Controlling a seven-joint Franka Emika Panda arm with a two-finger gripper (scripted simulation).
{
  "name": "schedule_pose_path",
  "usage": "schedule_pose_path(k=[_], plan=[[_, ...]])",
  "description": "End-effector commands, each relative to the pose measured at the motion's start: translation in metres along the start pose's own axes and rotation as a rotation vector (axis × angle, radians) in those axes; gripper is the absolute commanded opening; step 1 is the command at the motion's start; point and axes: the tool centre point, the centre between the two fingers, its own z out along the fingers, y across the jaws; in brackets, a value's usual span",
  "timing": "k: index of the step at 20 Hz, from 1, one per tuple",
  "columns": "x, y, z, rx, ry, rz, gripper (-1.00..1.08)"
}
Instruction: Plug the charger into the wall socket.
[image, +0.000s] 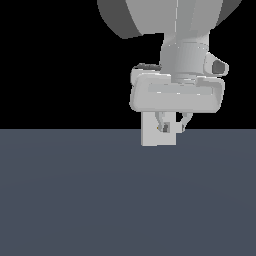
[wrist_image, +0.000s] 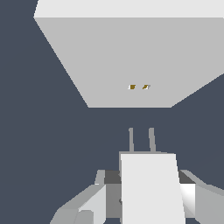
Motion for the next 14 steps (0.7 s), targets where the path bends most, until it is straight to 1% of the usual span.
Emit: schedule_pose_path(k=[1,9,14], plan=[[0.0016,-0.0009,-0.0008,0.001,-0.001,-0.002,-1.0],[-0.0009,0.0013,0.0011,0.001,-0.001,0.002,-1.0],[0.0039,0.0012,0.0026,0.0,-0.001,0.002,-1.0]])
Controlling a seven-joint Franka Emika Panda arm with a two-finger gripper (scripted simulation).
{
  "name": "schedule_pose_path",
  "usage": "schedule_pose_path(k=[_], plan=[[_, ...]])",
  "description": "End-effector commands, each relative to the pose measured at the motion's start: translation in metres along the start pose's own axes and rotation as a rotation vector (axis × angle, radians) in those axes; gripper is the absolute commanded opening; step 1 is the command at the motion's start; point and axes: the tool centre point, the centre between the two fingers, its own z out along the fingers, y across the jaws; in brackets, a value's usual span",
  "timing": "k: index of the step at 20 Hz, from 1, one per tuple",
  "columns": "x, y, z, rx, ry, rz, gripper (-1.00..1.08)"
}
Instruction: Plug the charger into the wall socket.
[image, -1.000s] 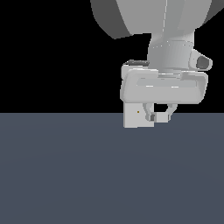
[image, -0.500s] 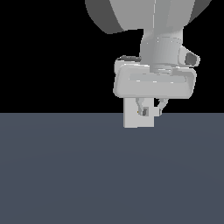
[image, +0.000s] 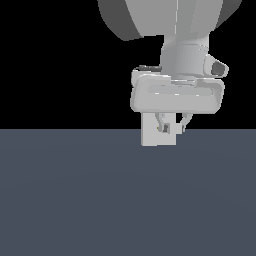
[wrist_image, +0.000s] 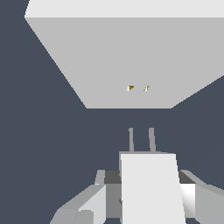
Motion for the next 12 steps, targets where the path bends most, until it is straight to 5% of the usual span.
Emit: schedule_pose_path(k=[1,12], plan=[[0.004,0.0,0.001,0.0,0.0,0.0,-1.0],[0.04,0.0,0.012,-0.001,0.0,-0.001,-1.0]])
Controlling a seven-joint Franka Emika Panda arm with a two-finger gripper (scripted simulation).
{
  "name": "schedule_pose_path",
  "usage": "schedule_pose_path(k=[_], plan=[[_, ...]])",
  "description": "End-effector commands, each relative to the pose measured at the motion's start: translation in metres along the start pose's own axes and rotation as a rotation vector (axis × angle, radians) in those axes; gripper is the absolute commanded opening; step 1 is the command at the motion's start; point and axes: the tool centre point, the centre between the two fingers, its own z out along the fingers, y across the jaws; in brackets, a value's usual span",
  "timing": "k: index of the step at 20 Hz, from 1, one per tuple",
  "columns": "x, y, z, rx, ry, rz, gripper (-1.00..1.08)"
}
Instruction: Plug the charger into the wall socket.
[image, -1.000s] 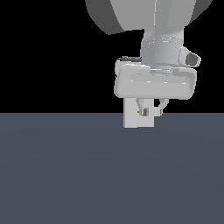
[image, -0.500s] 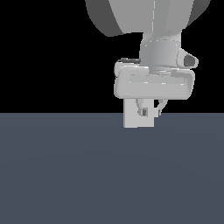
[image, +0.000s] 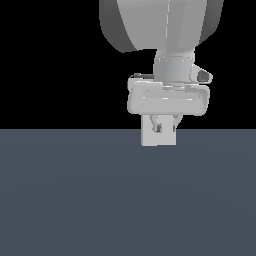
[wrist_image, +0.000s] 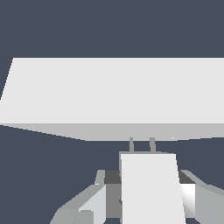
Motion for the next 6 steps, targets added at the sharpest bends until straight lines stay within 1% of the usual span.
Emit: schedule_pose_path(k=[1,6], plan=[[0.0062,0.0003,0.0017,0.0,0.0,0.0,-1.0],[0.0101,0.0004,0.0026,0.0,0.001,0.0,-1.0]])
